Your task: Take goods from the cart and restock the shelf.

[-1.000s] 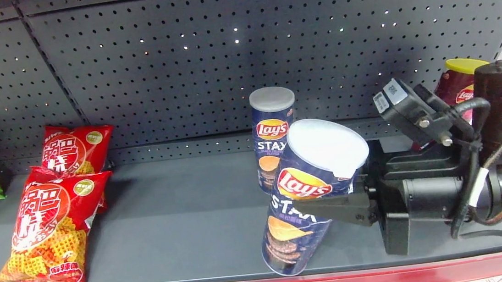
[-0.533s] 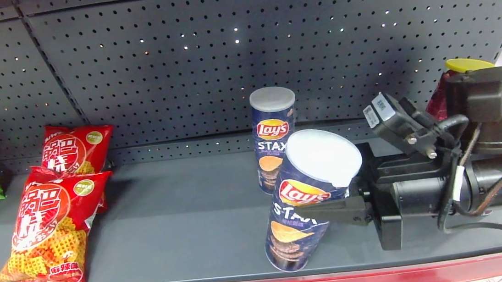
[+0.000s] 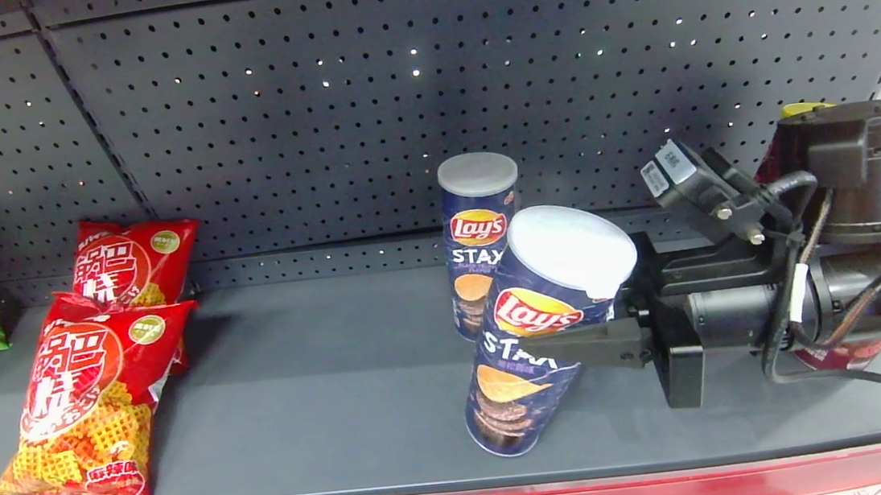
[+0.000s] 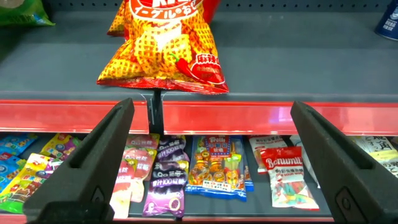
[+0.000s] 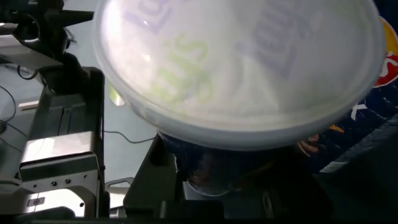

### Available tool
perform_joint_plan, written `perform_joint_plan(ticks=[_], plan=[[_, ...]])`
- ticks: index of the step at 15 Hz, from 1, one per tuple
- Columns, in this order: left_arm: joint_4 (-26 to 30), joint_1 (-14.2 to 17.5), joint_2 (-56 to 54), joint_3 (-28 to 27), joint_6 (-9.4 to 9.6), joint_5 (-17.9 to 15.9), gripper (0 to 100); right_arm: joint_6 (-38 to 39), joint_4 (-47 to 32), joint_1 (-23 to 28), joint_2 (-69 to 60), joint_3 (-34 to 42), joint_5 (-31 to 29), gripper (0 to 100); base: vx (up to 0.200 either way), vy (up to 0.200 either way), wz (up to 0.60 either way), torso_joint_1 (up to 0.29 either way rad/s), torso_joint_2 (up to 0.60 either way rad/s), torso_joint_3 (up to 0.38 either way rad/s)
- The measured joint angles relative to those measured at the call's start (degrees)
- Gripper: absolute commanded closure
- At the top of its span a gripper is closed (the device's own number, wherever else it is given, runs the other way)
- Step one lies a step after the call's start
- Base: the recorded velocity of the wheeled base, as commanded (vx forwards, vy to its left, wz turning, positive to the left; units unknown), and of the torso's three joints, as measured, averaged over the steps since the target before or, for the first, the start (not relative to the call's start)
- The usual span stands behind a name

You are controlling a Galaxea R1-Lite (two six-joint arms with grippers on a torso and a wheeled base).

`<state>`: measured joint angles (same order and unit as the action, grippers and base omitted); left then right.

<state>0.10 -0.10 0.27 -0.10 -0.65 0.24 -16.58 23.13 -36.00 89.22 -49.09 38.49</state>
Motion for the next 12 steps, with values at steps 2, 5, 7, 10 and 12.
perform_joint_plan(ticks=[2,5,7,10,12], plan=[[0.0,0.0,0.0,0.0,0.02,0.0,0,-0.1,0.0,0.0,0.0,0.4,0.4,100,0.000,0.000,0.00,0.000,0.00,0.000],[0.0,0.0,0.0,0.0,-0.01,0.0,0,-0.9,-1.3,0.4,-0.3,1.1,1.8,100,0.000,0.000,0.00,0.000,0.00,0.000],[0.0,0.0,0.0,0.0,-0.01,0.0,0,-0.9,-1.5,0.9,-0.5,1.2,2.0,100,0.000,0.000,0.00,0.000,0.00,0.000],[0.0,0.0,0.0,0.0,-0.01,0.0,0,-0.8,-1.6,1.5,-0.6,1.2,2.1,100,0.000,0.000,0.00,0.000,0.00,0.000],[0.0,0.0,0.0,0.0,0.00,0.0,0,-0.8,-1.6,1.5,-0.5,1.3,2.1,100,0.000,0.000,0.00,0.000,0.00,0.000]])
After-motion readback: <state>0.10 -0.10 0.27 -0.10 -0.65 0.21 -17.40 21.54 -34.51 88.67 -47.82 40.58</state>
